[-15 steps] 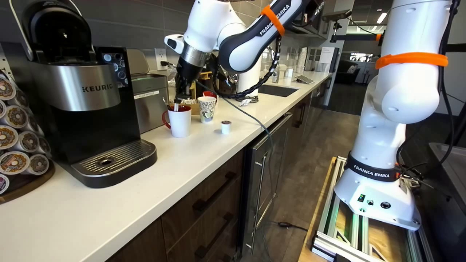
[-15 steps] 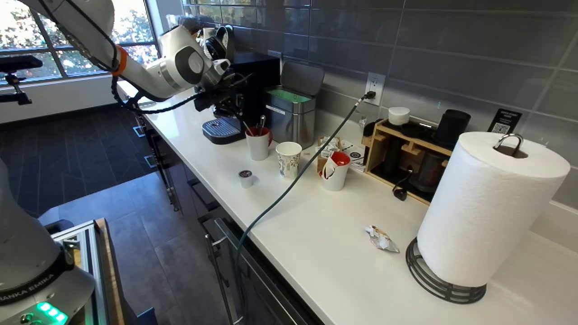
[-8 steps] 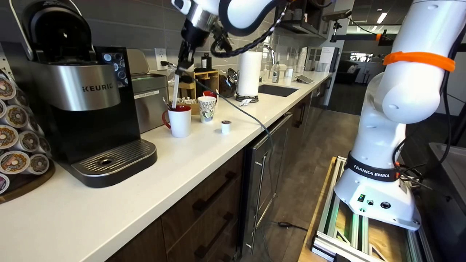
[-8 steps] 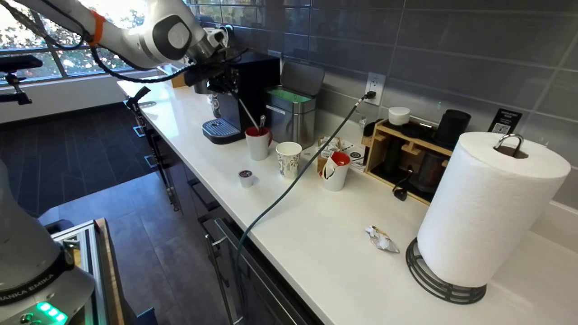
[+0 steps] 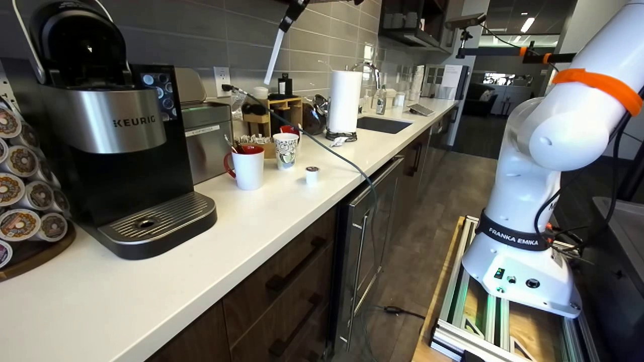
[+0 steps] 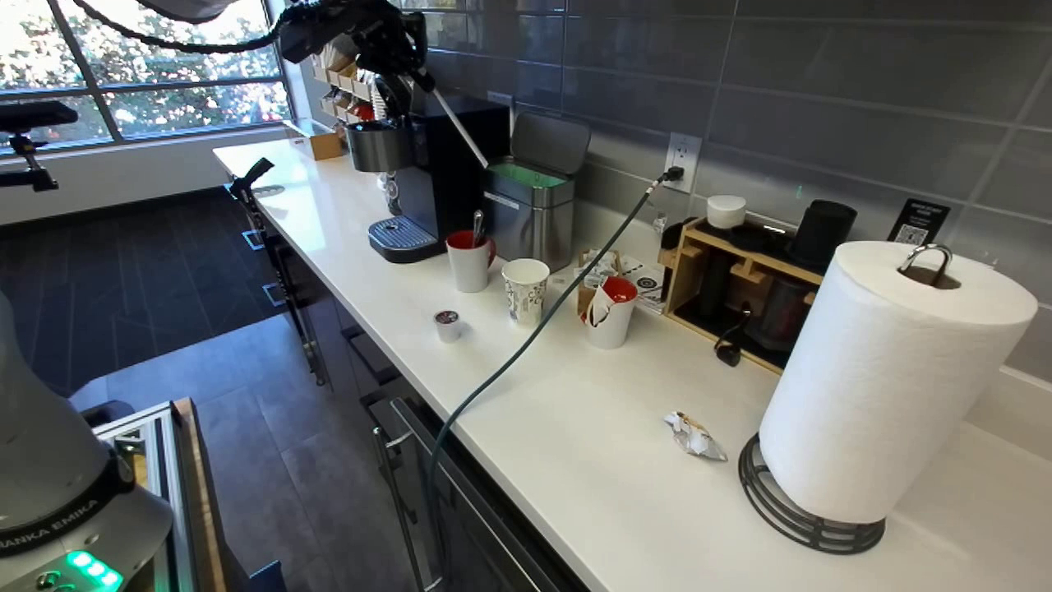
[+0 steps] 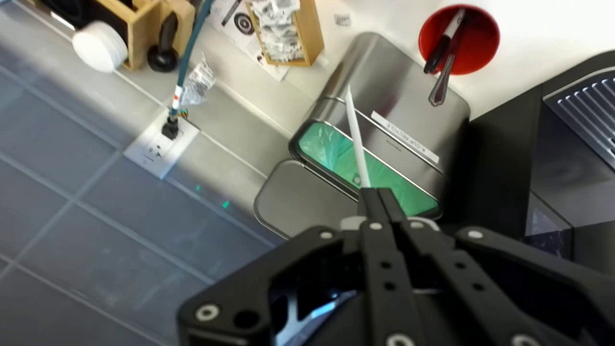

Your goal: Move the spoon and fork from the mug to the cup

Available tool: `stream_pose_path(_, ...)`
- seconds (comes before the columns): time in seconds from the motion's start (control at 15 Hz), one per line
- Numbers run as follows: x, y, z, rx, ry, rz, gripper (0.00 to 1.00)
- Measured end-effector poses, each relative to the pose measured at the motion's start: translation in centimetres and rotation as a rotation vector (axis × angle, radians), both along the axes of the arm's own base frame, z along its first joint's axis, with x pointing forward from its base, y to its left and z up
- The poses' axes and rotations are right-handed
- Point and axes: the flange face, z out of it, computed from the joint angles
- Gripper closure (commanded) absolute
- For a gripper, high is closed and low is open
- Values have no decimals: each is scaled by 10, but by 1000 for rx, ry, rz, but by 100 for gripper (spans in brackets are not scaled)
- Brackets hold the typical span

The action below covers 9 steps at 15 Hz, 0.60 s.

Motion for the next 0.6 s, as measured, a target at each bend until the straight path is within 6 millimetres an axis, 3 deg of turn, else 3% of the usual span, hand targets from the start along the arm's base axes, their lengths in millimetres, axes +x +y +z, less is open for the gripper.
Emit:
stream_pose_path(0.27,1,-57,-5,57,55,-152,100)
stream_pose_path(0.47,23,-92,-32,120,47,-208,100)
stream_pose_path(0.6,40,-104,-58,170,56,-234,100)
